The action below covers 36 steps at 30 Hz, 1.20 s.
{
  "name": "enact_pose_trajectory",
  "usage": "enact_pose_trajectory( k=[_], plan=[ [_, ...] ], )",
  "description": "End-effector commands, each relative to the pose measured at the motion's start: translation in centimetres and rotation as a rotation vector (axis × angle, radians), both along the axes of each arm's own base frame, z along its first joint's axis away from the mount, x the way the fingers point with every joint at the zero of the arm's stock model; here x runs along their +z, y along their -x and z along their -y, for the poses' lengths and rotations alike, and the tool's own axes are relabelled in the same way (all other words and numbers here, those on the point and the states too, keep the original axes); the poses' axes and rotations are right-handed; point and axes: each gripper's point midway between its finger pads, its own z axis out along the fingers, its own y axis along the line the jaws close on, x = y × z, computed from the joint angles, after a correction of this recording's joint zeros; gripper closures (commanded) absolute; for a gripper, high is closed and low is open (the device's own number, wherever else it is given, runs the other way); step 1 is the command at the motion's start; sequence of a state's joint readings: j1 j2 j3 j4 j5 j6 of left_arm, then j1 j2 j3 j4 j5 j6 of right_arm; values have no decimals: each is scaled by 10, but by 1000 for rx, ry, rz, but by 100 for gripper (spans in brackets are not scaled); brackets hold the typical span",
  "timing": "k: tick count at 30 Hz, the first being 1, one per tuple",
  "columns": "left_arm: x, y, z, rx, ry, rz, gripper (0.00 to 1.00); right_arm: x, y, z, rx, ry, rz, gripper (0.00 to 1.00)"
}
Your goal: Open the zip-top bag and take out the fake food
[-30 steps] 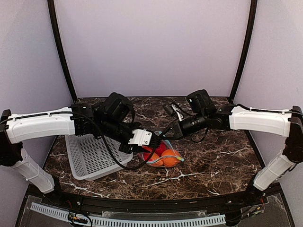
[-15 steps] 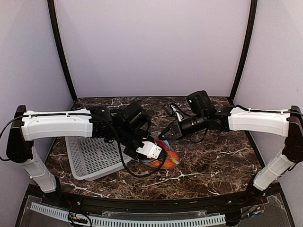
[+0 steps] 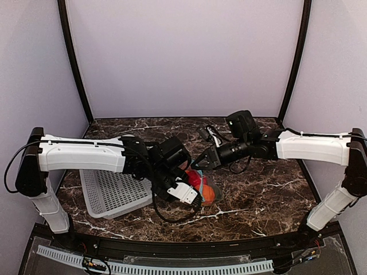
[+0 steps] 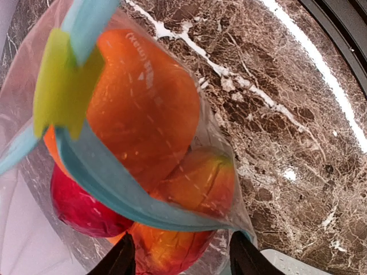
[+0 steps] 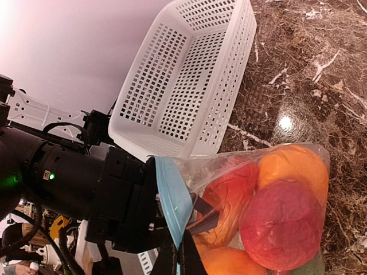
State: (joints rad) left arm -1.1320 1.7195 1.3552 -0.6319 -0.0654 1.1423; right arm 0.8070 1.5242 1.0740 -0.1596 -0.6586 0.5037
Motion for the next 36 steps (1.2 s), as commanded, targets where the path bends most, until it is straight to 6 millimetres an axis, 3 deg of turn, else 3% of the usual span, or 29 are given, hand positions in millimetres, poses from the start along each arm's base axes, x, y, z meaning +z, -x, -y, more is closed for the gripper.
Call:
enact_pose_trajectory(
  k=[1, 8, 13, 19, 28, 36],
  plan=[
    [-6, 0, -6, -19, -63, 16, 44, 6, 2, -5, 27, -45, 1, 100],
    [-17, 0, 0, -18, -73, 29, 44, 3, 3, -4, 27, -34, -3, 100],
    [-8, -1, 6, 25, 34, 32, 44, -19, 3, 7, -11, 23, -1, 100],
    [-27, 1, -9, 30, -1, 37, 44, -48, 14, 6, 6, -2, -94, 100],
    [-55, -12, -8, 12, -90, 82, 43, -72, 17, 3, 20, 12, -141, 100],
    [-80, -15, -11, -19, -165, 96, 45, -77, 15, 3, 20, 28, -139, 100]
  ],
)
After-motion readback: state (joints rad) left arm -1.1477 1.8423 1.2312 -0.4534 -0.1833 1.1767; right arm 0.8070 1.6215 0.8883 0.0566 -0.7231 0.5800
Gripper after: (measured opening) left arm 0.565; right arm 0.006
